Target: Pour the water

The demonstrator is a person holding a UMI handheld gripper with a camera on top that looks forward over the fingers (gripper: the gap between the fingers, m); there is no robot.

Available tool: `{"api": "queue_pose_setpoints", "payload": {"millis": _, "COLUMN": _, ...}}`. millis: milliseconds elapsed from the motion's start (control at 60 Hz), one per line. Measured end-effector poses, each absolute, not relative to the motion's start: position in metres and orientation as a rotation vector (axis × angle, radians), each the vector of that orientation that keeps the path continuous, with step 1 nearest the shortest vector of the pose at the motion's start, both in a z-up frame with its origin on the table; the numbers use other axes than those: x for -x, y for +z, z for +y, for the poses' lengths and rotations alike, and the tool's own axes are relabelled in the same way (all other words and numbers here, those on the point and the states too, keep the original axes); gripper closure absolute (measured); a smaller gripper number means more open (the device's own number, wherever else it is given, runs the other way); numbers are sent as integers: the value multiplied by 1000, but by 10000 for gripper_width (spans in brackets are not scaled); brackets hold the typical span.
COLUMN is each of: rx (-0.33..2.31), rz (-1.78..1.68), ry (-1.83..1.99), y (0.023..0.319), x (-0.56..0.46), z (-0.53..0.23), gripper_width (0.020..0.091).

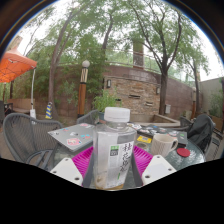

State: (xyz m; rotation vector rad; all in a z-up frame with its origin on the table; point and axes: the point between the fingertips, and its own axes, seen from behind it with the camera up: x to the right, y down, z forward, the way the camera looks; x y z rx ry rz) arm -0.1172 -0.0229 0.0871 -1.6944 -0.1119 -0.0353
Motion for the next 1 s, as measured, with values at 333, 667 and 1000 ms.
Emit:
{"api": "queue_pose_setpoints", "payload": {"millis": 333, "rx": 1794, "rz": -200, "ry": 86, "y": 92, "x": 129, "z": -3, "gripper_width": 626}}
{"api": "queue_pose_setpoints", "payload": {"millis": 667, "rx": 1617, "rz": 895, "ry": 1103, "y": 193, "x": 40, "z": 72, "gripper_width": 629}}
{"api": "queue_pose_setpoints", "payload": {"millis": 1000, "rx": 870, "rz": 1645, "ry": 1859, "y": 185, "x": -5, "z": 95, "gripper_width": 631}}
